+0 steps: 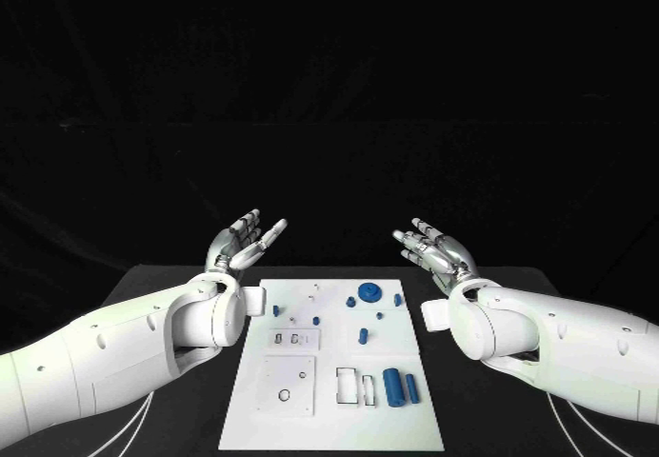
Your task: Assemble the parts on the task board
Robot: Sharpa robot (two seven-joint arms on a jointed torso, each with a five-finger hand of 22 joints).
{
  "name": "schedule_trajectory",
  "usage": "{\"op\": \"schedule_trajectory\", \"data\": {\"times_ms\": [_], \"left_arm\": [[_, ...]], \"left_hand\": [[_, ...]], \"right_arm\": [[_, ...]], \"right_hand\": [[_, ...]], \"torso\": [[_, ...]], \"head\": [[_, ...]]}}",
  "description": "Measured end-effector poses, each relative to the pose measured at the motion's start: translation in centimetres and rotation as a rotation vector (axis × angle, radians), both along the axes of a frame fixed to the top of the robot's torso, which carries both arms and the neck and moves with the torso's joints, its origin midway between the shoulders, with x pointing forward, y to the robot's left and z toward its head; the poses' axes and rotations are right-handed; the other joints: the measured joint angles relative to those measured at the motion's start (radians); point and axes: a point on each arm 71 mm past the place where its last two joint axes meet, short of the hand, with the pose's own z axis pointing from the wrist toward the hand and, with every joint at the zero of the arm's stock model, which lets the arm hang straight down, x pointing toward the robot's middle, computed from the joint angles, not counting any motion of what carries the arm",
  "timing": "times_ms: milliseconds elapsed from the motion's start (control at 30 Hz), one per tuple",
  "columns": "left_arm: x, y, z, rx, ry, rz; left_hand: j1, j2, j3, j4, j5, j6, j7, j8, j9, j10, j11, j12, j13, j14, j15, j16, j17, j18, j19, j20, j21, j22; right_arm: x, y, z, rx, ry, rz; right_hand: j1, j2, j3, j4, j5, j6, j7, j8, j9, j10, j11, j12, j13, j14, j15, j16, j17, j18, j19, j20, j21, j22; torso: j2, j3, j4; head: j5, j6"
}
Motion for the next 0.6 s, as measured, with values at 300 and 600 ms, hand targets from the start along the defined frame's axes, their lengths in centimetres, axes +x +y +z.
{"op": "schedule_trajectory", "data": {"times_ms": [300,600], "left_arm": [[0.1,-0.2,0.1,-0.021,-0.008,-0.039],[-0.1,1.2,0.2,-0.034,-0.009,-0.068]], "left_hand": [[0.059,0.06,0.045,0.01,0.005,0.114,0.006,0.034,0.023,0.151,0.068,0.031,0.017,0.128,0.016,0.039,0.024,0.033,0.077,0.009,0.026,0.012],[0.125,0.103,0.121,-0.033,0.005,0.504,0.043,0.167,0.103,0.644,0.04,0.143,0.058,0.572,-0.051,0.183,0.104,0.123,0.452,0.001,0.149,0.067]], "right_arm": [[0.6,0.2,0.3,0.01,0.012,0.149],[2.2,-1.6,2.3,-0.281,-0.198,0.191]], "right_hand": [[0.124,-0.014,0.059,-0.084,-0.02,0.225,0.015,0.076,0.047,0.281,-0.013,0.06,0.026,0.27,-0.025,0.083,0.047,0.039,0.181,0.002,0.082,0.042],[0.169,-0.044,0.123,-0.153,-0.024,0.559,0.052,0.179,0.107,0.659,-0.06,0.105,0.036,0.635,-0.091,0.199,0.099,0.095,0.444,-0.009,0.234,0.114]], "torso": [[0.0,-0.0002,-0.0004],[0.016,-0.0031,0.0101]], "head": [[0.0,0.0],[-0.013,-0.009]]}}
